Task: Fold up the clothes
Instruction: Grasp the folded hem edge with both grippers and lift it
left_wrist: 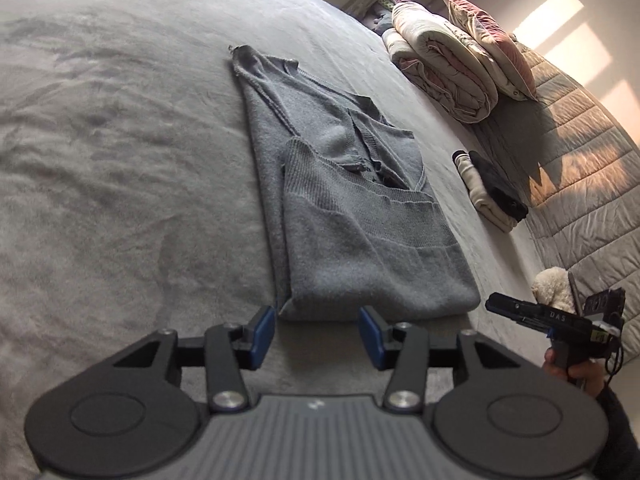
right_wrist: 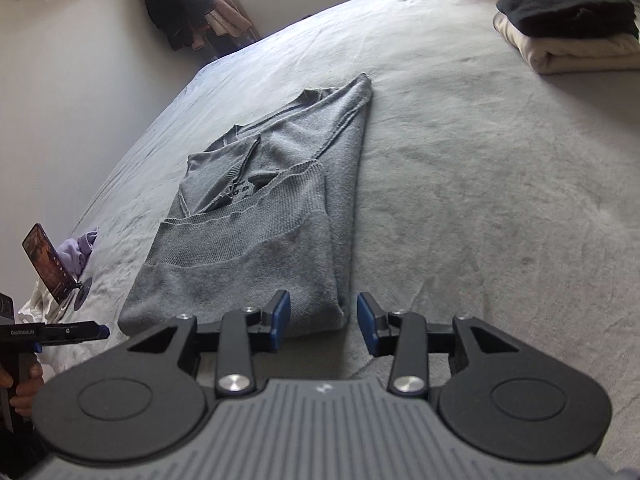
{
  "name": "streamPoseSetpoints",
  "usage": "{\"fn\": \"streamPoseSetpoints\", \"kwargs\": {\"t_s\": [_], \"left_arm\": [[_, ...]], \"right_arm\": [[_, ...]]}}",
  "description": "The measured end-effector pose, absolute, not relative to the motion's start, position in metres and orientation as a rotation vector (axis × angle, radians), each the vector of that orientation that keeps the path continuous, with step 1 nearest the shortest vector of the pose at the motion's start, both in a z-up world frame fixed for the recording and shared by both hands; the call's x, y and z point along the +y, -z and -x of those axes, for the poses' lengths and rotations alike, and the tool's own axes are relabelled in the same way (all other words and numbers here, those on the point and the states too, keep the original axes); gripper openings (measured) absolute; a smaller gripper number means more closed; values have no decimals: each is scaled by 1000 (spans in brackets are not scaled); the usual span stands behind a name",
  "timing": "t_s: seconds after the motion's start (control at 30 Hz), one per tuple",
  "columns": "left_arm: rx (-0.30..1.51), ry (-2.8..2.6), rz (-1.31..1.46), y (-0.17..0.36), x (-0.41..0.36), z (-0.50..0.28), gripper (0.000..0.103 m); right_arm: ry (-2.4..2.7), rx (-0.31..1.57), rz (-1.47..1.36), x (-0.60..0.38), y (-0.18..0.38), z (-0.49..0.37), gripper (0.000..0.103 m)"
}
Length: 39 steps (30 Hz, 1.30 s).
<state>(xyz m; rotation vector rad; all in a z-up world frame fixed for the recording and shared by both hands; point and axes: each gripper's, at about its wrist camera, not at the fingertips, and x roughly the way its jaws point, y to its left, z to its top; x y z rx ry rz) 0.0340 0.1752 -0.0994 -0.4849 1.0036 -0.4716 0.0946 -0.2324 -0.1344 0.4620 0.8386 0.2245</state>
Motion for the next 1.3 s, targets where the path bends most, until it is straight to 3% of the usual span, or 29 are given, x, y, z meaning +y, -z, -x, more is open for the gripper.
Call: {"fn": "streamPoseSetpoints", "kwargs": {"t_s": [0.27, 0.63, 0.73, 0.8, 0.9, 1.3], "left_arm": [[1095, 464, 658, 131, 177, -40, 52], [955, 418, 861, 153, 169, -41, 48], [953, 407, 855, 152, 164, -46, 39], [965, 412, 844, 152, 163, -49, 28], [969, 424, 850, 154, 166, -48, 16], [880, 487, 1024, 144, 176, -47, 13]], "right_arm": [[-233, 899, -648, -244, 157, -93, 42], [-253, 850, -823, -245, 174, -105, 44], [-258, 840, -866, -244, 178, -112, 40], [-266, 851, -860, -240, 178, -117, 26], [-283, 852, -859, -241, 177, -118, 21], [-364, 783, -993, -254, 157, -125, 18]]}}
